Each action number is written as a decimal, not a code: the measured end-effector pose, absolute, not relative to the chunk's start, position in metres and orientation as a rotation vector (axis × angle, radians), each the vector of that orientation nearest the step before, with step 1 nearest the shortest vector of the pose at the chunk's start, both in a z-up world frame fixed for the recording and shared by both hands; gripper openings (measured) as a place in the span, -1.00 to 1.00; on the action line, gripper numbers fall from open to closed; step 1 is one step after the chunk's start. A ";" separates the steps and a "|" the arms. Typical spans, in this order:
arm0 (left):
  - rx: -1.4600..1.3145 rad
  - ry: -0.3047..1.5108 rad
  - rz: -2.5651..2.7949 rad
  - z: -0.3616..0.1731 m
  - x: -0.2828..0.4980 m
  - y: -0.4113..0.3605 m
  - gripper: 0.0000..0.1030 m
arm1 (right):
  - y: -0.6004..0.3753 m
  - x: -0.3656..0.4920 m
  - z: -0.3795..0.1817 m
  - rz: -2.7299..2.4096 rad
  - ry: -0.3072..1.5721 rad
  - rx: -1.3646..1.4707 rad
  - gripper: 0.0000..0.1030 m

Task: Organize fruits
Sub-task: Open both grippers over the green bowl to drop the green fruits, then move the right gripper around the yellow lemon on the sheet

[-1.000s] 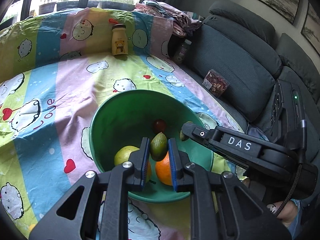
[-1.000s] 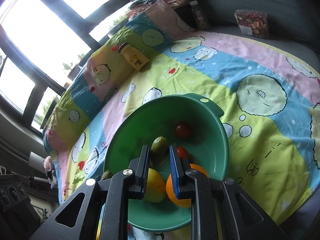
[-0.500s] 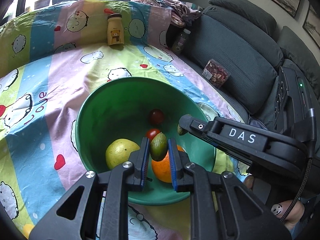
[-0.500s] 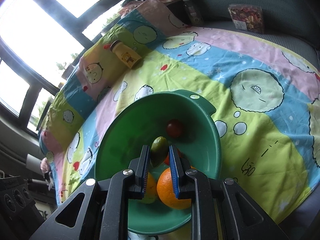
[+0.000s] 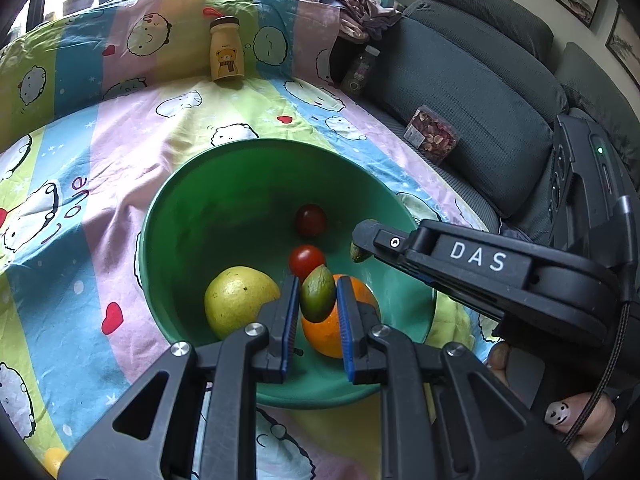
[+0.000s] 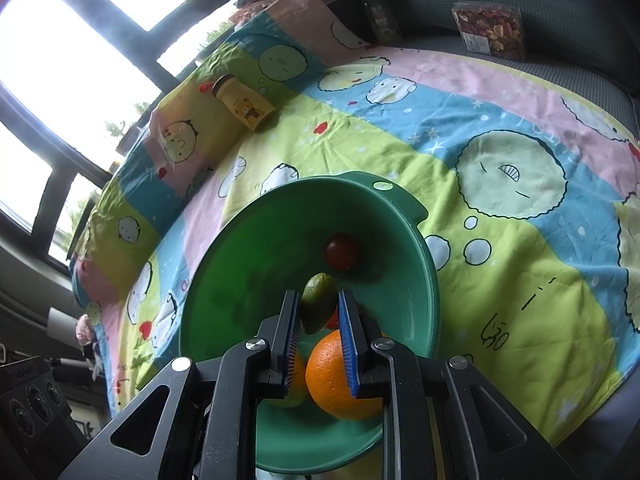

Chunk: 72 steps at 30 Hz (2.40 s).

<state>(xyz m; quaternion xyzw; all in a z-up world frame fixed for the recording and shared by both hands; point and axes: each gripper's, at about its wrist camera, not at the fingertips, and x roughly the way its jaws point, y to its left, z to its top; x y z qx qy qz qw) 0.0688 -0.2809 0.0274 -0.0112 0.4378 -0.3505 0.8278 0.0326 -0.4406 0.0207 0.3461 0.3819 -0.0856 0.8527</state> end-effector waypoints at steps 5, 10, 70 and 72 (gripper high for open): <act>-0.017 0.935 -0.748 0.026 0.068 -0.282 -0.64 | -0.440 0.033 0.019 -0.183 0.809 0.729 -0.58; -0.016 0.943 -0.748 0.024 0.068 -0.282 -0.64 | -0.441 0.034 0.017 -0.188 0.817 0.731 -0.58; -0.411 1.004 -0.236 -0.012 -0.015 -0.028 0.61 | -0.200 0.039 0.001 0.593 1.102 0.389 0.37; -0.402 1.023 -0.236 -0.016 -0.013 -0.032 0.61 | -0.195 0.042 -0.006 0.589 1.129 0.382 0.37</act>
